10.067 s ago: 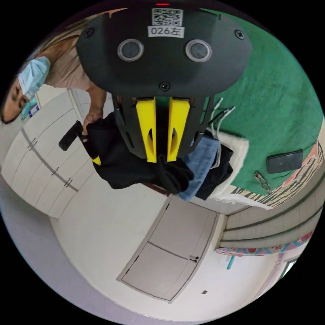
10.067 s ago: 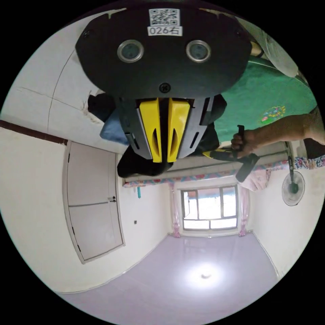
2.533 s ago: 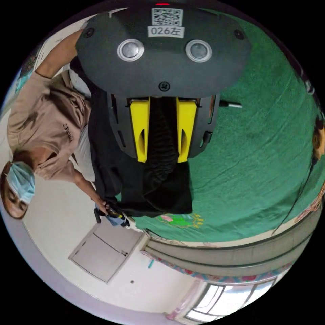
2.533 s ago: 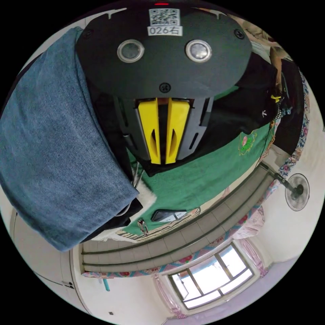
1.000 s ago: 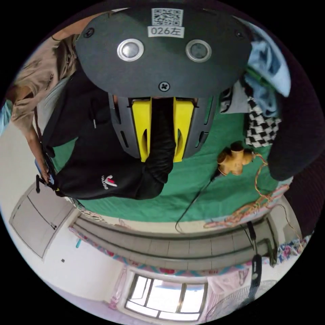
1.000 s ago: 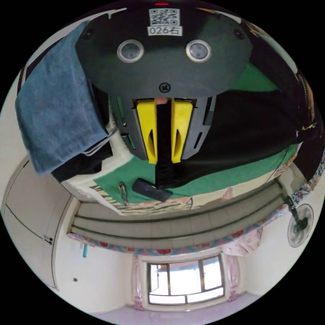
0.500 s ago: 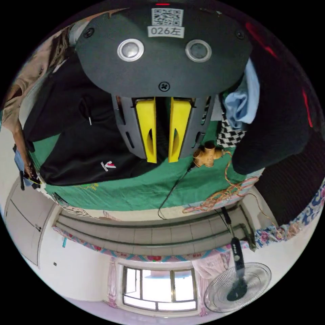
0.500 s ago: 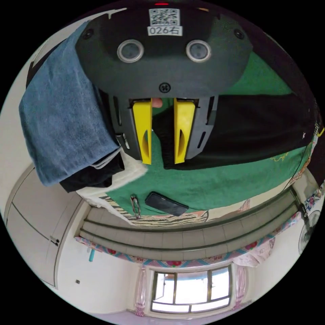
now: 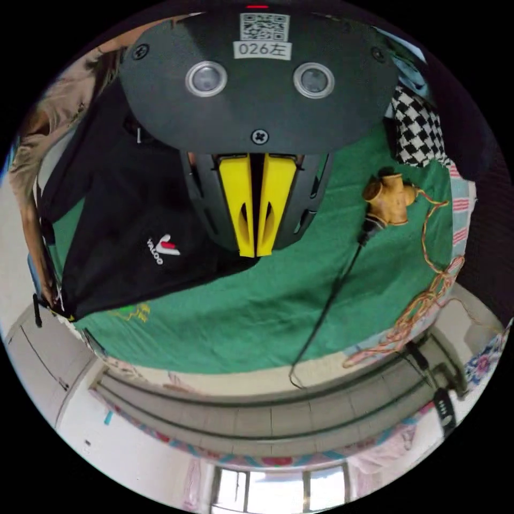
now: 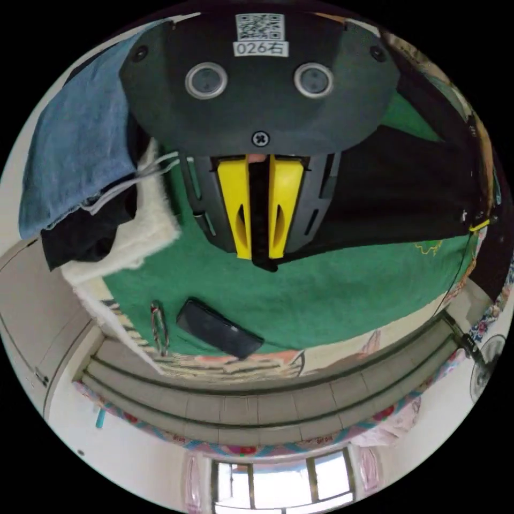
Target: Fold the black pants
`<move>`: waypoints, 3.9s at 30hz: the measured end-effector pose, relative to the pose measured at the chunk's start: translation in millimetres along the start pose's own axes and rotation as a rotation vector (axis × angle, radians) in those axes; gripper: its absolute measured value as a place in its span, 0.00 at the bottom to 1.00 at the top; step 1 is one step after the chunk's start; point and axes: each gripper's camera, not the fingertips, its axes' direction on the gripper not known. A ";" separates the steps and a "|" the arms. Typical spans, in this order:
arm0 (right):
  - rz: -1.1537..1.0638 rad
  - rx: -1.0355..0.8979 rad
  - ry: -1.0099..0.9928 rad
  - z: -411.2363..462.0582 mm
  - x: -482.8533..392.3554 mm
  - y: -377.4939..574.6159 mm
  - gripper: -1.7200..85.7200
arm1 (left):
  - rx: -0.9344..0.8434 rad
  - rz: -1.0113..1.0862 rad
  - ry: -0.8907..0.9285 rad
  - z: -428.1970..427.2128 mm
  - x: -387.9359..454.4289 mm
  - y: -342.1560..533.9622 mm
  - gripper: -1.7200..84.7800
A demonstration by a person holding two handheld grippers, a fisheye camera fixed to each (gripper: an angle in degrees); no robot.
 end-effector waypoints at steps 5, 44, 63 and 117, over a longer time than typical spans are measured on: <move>0.030 -0.055 0.099 8.1 -2.8 -2.6 0.12 | 0.166 -0.204 -0.078 -34.1 -26.2 35.3 0.01; 0.352 -0.116 -0.389 -156.6 151.7 345.2 0.18 | 0.268 -0.420 0.431 -247.2 -53.1 424.5 0.26; 0.438 0.262 -0.360 -283.8 207.9 384.3 0.00 | 0.341 -0.415 0.566 -304.4 -128.4 385.3 0.02; 0.290 0.047 -0.171 -31.5 71.1 54.4 0.02 | -0.083 -0.267 -0.178 71.5 -38.6 -31.8 0.01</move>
